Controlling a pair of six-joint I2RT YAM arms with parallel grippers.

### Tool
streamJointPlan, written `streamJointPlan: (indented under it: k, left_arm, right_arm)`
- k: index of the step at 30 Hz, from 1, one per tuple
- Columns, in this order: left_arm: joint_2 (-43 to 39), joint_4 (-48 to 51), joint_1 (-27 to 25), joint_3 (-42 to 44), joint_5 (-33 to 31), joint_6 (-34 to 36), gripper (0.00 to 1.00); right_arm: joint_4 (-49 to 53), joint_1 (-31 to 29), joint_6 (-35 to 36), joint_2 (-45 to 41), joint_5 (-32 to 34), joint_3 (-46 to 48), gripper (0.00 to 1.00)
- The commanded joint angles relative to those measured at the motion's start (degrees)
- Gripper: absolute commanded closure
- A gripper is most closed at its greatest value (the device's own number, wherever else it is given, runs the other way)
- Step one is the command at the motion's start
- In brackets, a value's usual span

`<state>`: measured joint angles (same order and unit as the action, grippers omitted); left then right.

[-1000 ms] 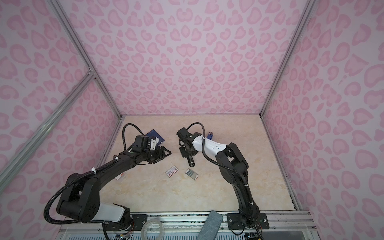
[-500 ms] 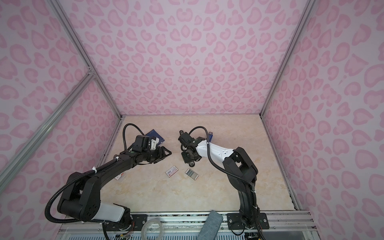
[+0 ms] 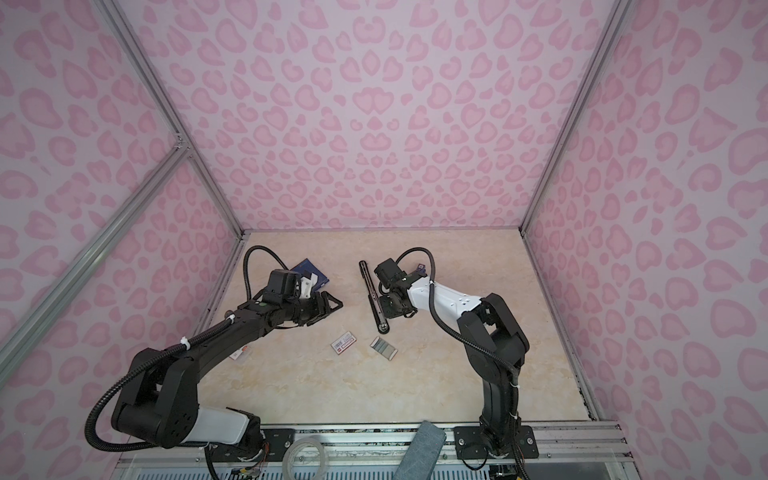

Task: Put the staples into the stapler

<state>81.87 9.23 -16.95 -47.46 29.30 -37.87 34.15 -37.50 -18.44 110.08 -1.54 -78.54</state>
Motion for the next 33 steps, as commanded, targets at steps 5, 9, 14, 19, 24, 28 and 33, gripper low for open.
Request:
streamJointPlan:
  k: [5, 9, 14, 19, 24, 28, 33]
  left_arm:
    - [-2.0, 0.0, 0.0, 0.9, -0.8, 0.4, 0.35]
    - [-2.3, 0.2, 0.0, 1.3, -1.2, 0.7, 0.35]
    - [-2.5, 0.6, 0.2, 1.3, -1.9, 1.1, 0.35]
    - [-4.3, 2.5, 1.1, 1.4, -3.5, 2.1, 0.35]
    - [-6.2, 5.1, 2.1, 1.3, -5.8, 3.3, 0.34]
    - [-7.1, 6.9, 2.3, 1.0, -7.1, 4.2, 0.34]
    - [-6.7, 8.0, 2.3, 0.6, -8.2, 5.4, 0.33]
  right_arm:
    - [-2.9, -0.8, 0.1, 5.1, -0.8, -0.8, 0.7]
    - [-3.2, -2.5, -0.5, 6.2, -2.1, -2.0, 0.7]
    - [-3.6, -5.6, -1.4, 8.4, -4.0, -4.8, 0.7]
    - [-3.6, -8.6, -2.0, 12.6, -6.6, -11.9, 0.7]
    - [-4.1, -10.3, -2.2, 17.0, -10.5, -19.2, 0.69]
    - [-3.3, -10.2, -1.7, 17.0, -11.0, -21.3, 0.66]
    - [-4.2, -10.3, -1.1, 11.1, -10.8, -14.6, 0.61]
